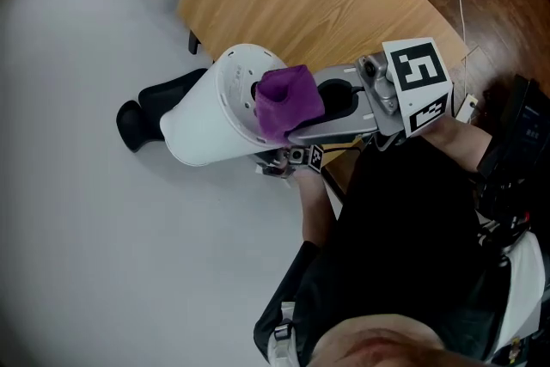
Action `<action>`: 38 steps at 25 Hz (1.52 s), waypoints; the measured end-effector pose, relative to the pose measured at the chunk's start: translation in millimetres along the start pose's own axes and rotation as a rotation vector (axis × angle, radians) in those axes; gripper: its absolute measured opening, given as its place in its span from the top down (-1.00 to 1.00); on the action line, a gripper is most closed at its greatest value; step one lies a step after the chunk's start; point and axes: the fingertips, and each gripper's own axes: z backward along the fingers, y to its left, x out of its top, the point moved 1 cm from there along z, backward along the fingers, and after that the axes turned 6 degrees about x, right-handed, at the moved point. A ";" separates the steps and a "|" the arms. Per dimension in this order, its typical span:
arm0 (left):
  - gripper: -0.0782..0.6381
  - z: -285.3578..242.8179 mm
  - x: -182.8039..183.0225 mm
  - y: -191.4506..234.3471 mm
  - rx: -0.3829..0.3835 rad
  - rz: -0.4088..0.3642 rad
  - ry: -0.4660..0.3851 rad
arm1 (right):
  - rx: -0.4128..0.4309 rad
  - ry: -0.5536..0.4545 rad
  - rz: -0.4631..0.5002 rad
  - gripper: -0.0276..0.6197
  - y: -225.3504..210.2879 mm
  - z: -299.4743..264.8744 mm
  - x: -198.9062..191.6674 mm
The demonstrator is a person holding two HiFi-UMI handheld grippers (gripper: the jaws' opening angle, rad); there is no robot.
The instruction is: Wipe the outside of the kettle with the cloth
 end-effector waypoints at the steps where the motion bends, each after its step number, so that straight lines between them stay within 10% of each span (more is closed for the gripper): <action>1: 0.59 -2.4 -3.3 -1.1 -0.011 0.009 0.006 | -0.002 0.012 -0.004 0.74 -1.2 -1.0 -2.9; 11: 0.58 -4.7 -5.5 -10.8 -0.081 0.019 -0.001 | -0.352 0.116 0.181 0.74 -65.9 45.5 -0.7; 17: 0.58 -6.1 -15.6 -5.2 -0.088 0.029 0.022 | -0.051 0.154 0.038 0.74 19.8 -0.1 11.2; 22: 0.58 -4.4 -21.9 -5.4 -0.124 0.054 0.034 | -0.183 0.231 0.083 0.74 0.6 -8.2 1.2; 27: 0.58 -3.0 -17.7 -5.5 -0.124 0.039 0.013 | -0.309 0.195 0.409 0.74 -44.7 14.9 27.0; 30: 0.58 -0.4 -18.4 -6.0 -0.119 0.038 0.006 | -0.199 0.199 0.268 0.74 -5.4 3.2 24.5; 34: 0.58 4.5 -26.5 -2.8 -0.111 0.042 0.029 | 0.041 0.375 0.475 0.74 33.3 -22.2 9.3; 38: 0.58 8.6 -34.0 -1.9 -0.132 0.060 0.044 | -0.168 0.350 0.298 0.74 -1.5 -9.1 4.4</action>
